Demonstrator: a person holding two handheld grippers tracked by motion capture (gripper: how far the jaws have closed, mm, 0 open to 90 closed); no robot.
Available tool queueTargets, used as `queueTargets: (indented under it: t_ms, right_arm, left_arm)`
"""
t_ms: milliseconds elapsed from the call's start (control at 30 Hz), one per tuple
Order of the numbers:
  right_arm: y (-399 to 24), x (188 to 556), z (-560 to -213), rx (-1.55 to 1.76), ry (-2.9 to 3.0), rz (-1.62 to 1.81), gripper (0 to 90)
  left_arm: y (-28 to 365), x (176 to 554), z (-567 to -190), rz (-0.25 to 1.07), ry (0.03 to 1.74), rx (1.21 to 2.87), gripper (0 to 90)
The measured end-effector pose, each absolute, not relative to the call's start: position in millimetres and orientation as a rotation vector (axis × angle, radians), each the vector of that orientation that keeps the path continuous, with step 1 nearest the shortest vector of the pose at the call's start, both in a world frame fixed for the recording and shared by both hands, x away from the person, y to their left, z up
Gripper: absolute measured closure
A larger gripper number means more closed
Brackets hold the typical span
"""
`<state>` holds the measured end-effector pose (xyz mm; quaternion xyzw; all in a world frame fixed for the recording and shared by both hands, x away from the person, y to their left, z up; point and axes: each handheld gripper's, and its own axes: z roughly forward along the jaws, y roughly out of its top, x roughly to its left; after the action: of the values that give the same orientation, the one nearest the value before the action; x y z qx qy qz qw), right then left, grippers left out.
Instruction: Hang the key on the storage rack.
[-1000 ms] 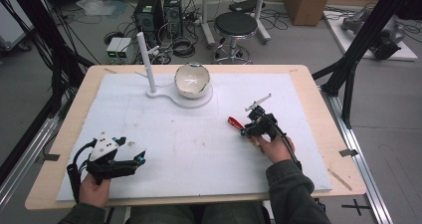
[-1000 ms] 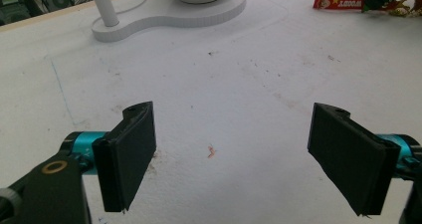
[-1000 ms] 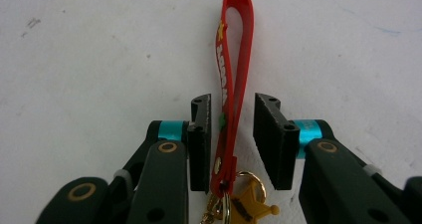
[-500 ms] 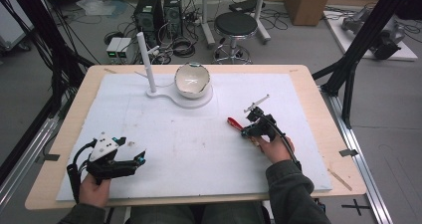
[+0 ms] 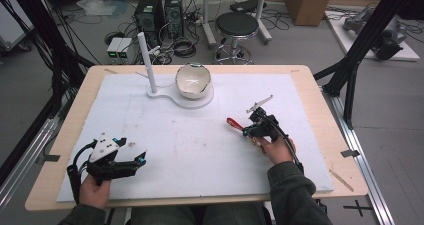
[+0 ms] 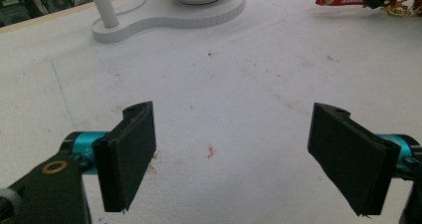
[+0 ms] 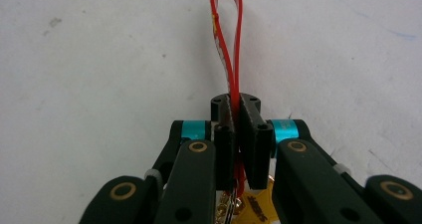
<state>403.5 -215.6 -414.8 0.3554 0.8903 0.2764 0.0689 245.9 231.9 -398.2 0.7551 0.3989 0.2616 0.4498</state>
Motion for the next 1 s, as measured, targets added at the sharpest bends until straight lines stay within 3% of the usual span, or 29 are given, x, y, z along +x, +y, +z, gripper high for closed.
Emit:
queueTargets:
  t_ms: [1000]
  right_arm:
    - [-239, 363, -385, 0.946, 2.492, 1.225, 85.5]
  left_arm:
    - [232, 245, -398, 0.648, 0.987, 1.861, 19.6]
